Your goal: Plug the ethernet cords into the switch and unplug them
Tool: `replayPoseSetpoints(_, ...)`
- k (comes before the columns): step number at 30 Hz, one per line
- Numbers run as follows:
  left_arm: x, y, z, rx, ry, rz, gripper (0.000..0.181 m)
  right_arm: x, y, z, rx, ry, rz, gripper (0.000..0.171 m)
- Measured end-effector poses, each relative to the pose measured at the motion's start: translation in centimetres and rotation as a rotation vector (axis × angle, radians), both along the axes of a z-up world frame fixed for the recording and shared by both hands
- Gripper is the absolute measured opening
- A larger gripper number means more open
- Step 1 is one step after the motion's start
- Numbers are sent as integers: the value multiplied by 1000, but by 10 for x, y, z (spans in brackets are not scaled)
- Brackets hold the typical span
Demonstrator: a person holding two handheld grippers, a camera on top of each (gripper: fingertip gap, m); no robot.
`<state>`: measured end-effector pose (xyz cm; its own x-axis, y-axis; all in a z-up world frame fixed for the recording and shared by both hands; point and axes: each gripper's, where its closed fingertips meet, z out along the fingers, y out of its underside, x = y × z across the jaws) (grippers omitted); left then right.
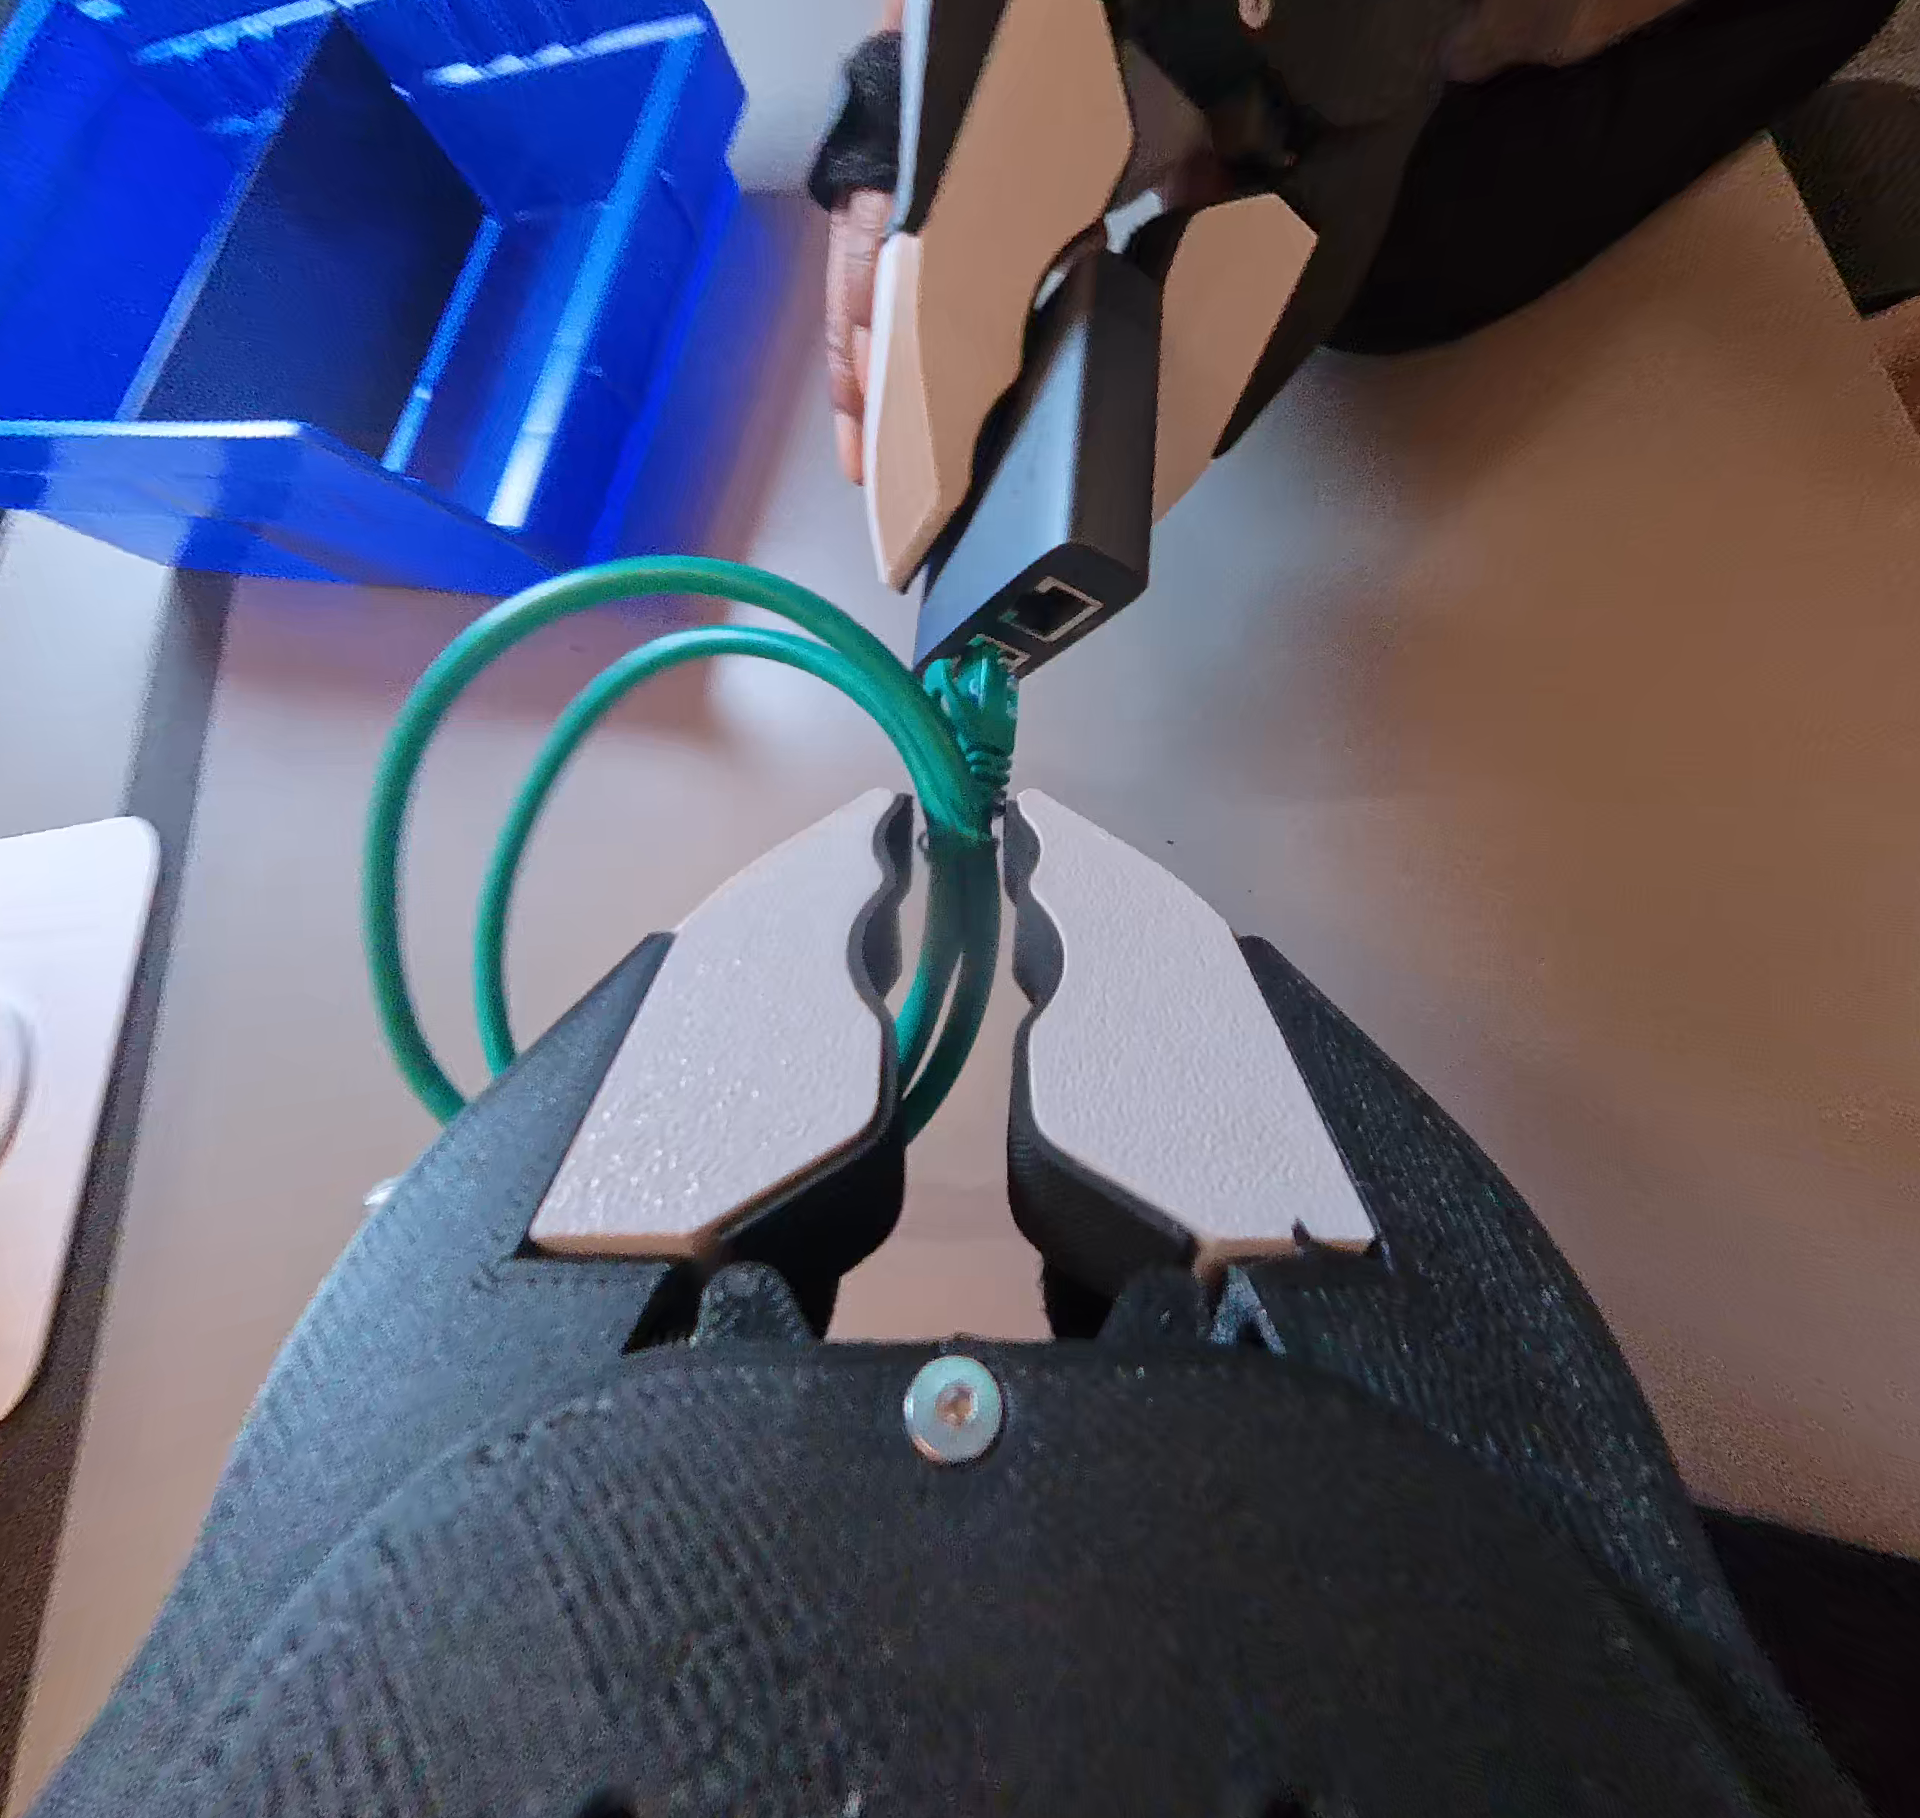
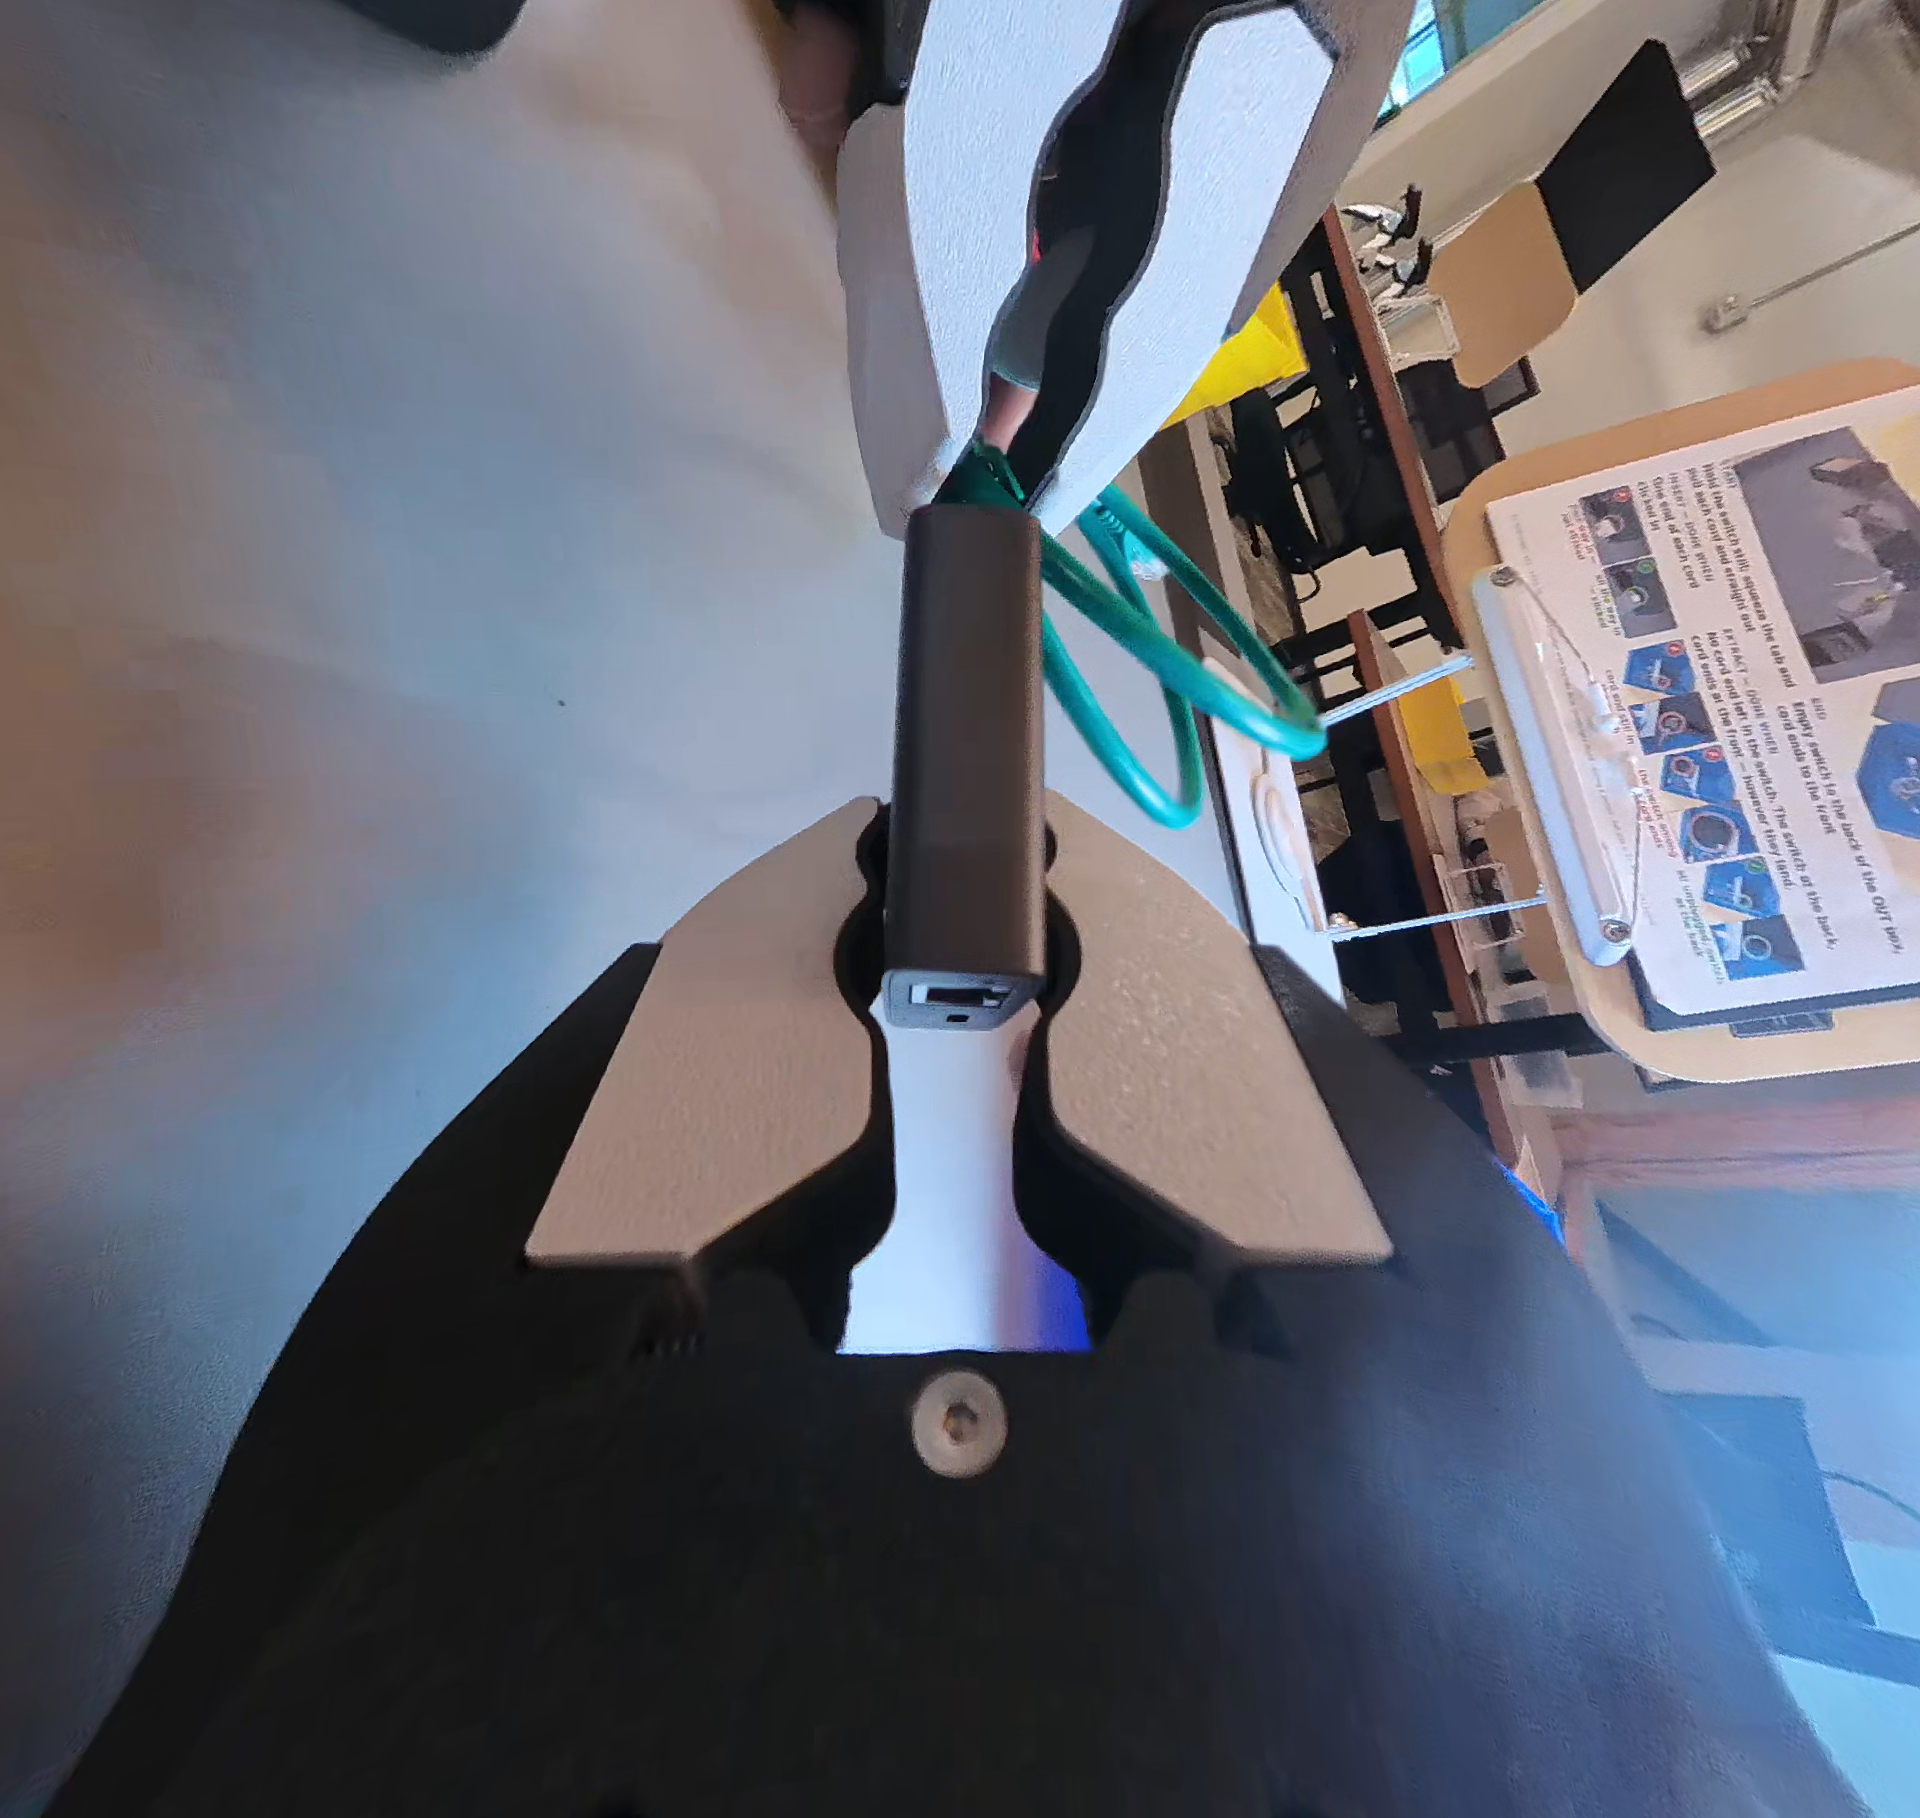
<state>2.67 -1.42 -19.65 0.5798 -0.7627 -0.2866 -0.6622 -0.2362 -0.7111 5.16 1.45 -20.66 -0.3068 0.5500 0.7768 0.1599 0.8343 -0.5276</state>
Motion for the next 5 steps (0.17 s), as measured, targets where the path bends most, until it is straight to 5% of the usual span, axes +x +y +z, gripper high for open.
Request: replayPoseSetpoints(5, -77, 3, 79, 175, -171, 274, 31, 4, 22, 13, 20, 29, -107, 22)
